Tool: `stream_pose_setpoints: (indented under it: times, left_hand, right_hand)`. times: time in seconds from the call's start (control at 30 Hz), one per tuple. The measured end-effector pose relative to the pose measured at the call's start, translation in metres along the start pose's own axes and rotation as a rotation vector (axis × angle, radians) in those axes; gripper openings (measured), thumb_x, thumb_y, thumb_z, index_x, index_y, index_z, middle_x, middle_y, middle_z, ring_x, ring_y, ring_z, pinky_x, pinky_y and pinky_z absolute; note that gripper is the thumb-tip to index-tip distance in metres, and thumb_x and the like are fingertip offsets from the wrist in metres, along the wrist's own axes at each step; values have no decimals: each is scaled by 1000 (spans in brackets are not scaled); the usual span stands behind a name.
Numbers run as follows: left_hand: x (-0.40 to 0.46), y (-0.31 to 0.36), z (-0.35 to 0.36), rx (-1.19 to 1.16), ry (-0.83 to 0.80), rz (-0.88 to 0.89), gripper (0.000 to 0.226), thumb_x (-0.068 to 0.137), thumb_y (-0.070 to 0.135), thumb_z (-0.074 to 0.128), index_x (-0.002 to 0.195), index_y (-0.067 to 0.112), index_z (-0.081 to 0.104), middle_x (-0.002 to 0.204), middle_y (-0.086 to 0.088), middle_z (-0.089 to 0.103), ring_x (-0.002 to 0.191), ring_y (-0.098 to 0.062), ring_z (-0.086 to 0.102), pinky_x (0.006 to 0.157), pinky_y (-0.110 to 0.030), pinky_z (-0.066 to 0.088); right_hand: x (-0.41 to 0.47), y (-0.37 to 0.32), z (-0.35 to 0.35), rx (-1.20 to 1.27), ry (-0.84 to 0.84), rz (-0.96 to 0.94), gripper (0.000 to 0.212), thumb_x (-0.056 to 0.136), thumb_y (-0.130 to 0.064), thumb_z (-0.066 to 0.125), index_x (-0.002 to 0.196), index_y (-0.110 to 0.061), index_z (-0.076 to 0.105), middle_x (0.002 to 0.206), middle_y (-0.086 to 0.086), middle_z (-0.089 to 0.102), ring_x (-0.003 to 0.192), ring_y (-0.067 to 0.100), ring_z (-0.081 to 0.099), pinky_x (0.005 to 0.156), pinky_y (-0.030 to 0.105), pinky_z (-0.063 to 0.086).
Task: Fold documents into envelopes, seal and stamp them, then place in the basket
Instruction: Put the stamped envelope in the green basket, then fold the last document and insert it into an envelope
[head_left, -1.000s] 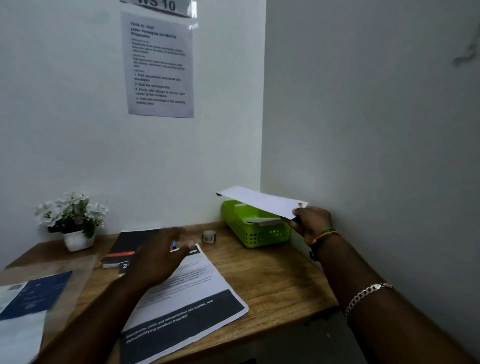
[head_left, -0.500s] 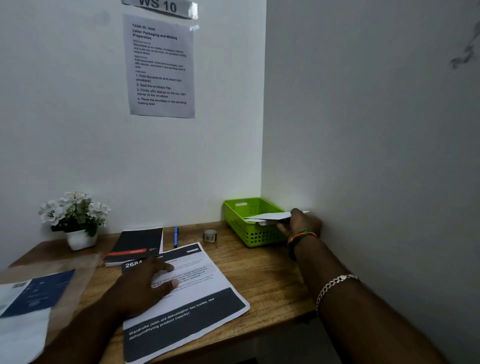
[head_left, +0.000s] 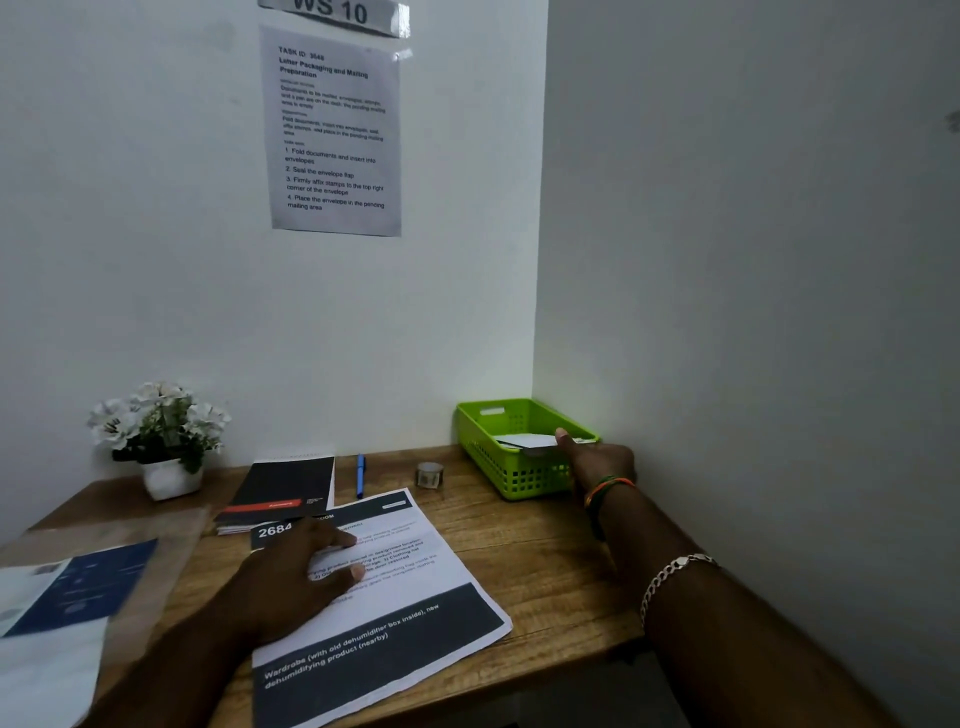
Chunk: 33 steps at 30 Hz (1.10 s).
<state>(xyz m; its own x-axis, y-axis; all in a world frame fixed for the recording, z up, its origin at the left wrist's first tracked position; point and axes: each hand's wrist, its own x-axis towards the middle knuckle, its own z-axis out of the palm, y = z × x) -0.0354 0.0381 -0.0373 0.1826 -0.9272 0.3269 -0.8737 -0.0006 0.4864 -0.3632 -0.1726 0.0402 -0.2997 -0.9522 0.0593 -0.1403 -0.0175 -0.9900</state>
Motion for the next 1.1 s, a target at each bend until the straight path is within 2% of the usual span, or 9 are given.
stream_pose_setpoints:
  times: [0.07,0.2,0.4,0.53,0.63,0.73,0.83,0.93,1.1]
  left_hand:
    - [1,-1,1,8,2,13,38,83,69,64,115,51,58,127,28,53,117,5,53,101,-28,45]
    - [1,-1,-1,16,8,18,34,85,67,65,113,52,57,127,28,53,117,5,54,104,-33,46]
    - [0,3,-1,9,17,15,32,86,61,69,113,50,56,127,24,55,117,1,55,104,-34,46]
    - [0,6,-4,11,12,9,36,84,65,67,115,49,57,125,24,55,116,1,54,100,-31,47]
    - [0,7,-4,-29,126,-16,36,86,60,69,117,42,59,122,18,59,115,-5,56,100,-35,48]
    - [2,4,-9,-50,278,-102,37,89,46,74,121,33,63,127,5,63,121,-16,58,106,-41,46]
    - [1,-3,-18,17,282,-181,45,87,41,76,129,28,65,136,0,63,128,-21,57,109,-43,45]
    - [-2,-7,-25,38,267,-238,55,81,45,80,132,33,64,139,0,62,130,-22,57,107,-43,47]
    - [0,-8,-23,-55,232,-288,65,77,42,86,134,24,61,137,-1,64,123,-21,62,105,-42,49]
  right_hand:
    - [2,0,5,-17,-9,-17,58,63,-60,87,83,-6,76,88,18,77,86,33,75,77,38,58]
    - [5,1,12,-31,-20,-34,49,61,-57,88,77,-14,69,92,19,77,75,28,69,77,40,58]
    - [7,5,13,-35,-20,-62,58,64,-56,87,95,-8,76,96,15,77,93,32,73,78,36,57]
    - [-9,0,11,-83,81,-205,53,72,-60,79,59,-12,61,63,7,62,72,32,66,62,29,41]
    - [-29,-10,24,-54,93,-440,54,78,-50,76,53,-13,46,47,-2,45,56,24,50,53,33,33]
    - [-50,-18,48,-90,-164,-648,46,82,-39,78,54,-15,50,49,-4,45,51,13,43,54,31,33]
    - [-70,-14,75,-335,-491,-744,31,82,-32,78,62,-12,64,57,-4,58,55,9,52,55,27,39]
    - [-83,-3,106,-506,-755,-780,15,84,-21,78,89,-8,75,92,7,75,80,18,66,75,31,52]
    - [-87,8,145,-665,-854,-822,43,86,-30,73,127,-23,63,122,4,68,92,12,60,78,19,42]
